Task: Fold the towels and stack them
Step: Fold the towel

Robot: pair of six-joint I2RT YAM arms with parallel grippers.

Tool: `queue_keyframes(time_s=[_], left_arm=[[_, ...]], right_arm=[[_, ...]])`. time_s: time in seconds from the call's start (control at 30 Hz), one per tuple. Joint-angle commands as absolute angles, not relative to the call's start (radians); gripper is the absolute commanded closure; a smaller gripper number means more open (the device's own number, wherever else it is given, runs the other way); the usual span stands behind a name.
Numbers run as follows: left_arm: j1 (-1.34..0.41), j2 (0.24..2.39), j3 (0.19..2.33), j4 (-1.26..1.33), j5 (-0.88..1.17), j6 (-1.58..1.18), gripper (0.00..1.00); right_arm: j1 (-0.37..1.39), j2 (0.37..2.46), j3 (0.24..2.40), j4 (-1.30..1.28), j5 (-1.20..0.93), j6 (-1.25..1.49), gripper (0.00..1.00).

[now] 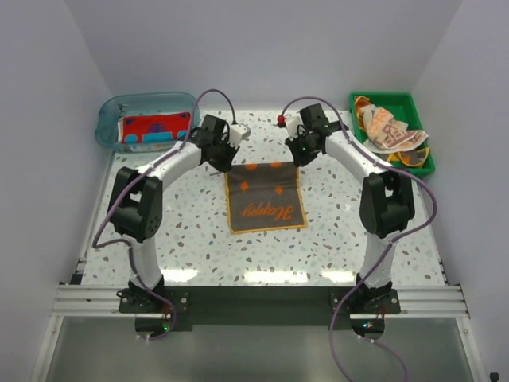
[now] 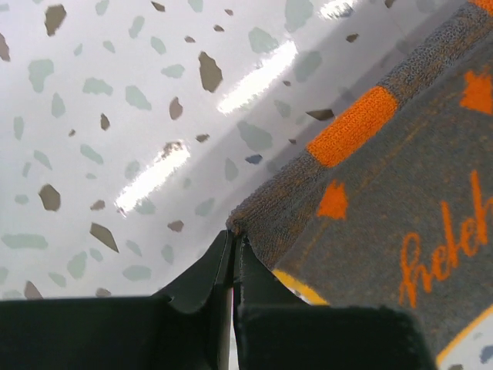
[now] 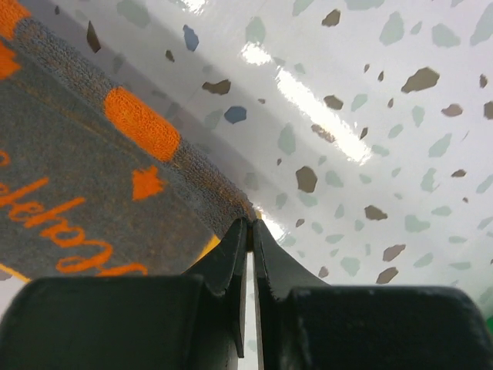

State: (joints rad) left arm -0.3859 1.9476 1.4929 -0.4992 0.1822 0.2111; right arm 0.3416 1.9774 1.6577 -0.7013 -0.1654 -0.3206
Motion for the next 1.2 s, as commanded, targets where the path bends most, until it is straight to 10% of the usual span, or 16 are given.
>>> queue_keyframes(time_s=[0.0,1.17], left_arm=[[-0.408,1.839,1.405,-0.460,0.170,0.126,1.00],[-0.508,1.490,0.902,-0.383,0.293,-0.138,1.00]], right_arm=[[0.347,1.881,1.580,-0.672,-0.115,-0.238,1.00],[0.374,1.574,1.121,-0.572,-0.094,0.113,1.00]])
